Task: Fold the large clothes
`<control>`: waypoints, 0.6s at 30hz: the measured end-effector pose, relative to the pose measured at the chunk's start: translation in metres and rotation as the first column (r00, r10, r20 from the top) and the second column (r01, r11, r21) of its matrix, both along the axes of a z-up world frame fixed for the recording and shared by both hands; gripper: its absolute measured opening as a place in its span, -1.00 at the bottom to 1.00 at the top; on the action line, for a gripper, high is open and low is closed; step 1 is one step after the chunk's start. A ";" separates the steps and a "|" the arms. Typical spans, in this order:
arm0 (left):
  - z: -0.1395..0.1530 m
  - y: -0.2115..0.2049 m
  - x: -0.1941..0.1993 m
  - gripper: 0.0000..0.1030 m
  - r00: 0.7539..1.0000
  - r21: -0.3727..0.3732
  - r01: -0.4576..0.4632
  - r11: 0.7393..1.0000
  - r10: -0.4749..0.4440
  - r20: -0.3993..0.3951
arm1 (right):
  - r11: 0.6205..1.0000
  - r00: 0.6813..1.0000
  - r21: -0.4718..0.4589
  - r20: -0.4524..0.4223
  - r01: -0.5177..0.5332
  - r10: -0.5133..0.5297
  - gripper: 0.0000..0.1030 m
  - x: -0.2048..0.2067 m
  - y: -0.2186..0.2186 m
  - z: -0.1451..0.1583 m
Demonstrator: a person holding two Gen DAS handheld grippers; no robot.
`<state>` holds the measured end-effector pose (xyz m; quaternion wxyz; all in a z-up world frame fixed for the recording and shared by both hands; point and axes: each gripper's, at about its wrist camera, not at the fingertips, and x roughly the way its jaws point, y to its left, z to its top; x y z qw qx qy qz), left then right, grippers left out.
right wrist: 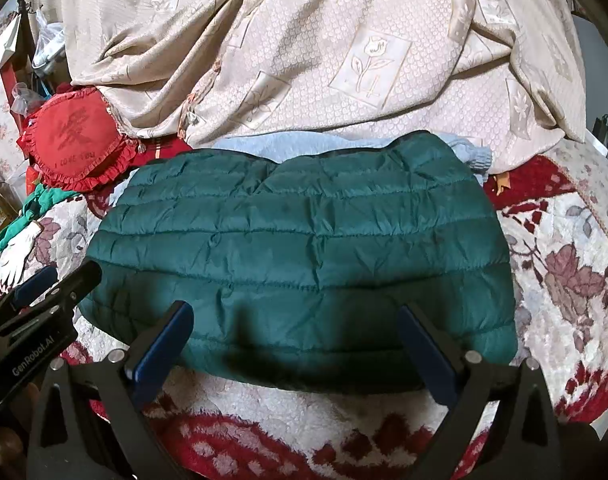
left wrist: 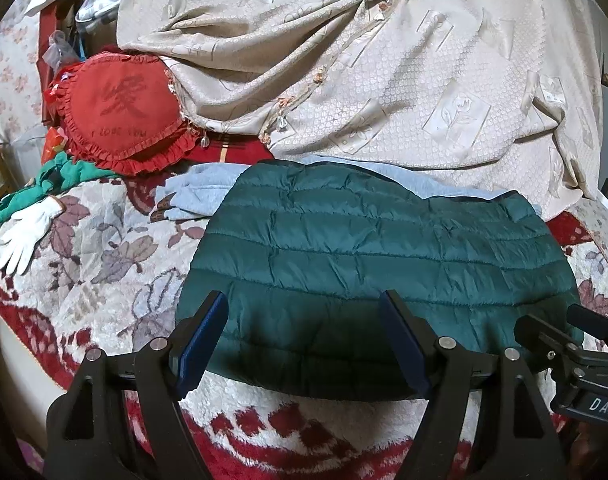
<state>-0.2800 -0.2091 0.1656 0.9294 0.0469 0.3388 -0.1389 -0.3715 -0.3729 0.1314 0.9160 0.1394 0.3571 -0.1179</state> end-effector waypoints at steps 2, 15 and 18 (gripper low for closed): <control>-0.001 -0.001 0.000 0.19 1.000 0.002 0.001 1.000 -0.001 -0.003 | 1.000 1.000 0.000 -0.003 -0.002 0.002 0.99 0.000 0.000 0.000; -0.004 -0.004 -0.001 0.19 1.000 0.007 0.005 1.000 -0.005 -0.013 | 1.000 1.000 0.009 -0.015 -0.005 0.006 0.99 0.001 0.001 -0.005; -0.004 -0.004 -0.001 0.19 1.000 0.008 0.004 1.000 -0.004 -0.013 | 1.000 1.000 0.012 -0.017 -0.005 0.005 0.99 0.002 0.000 -0.006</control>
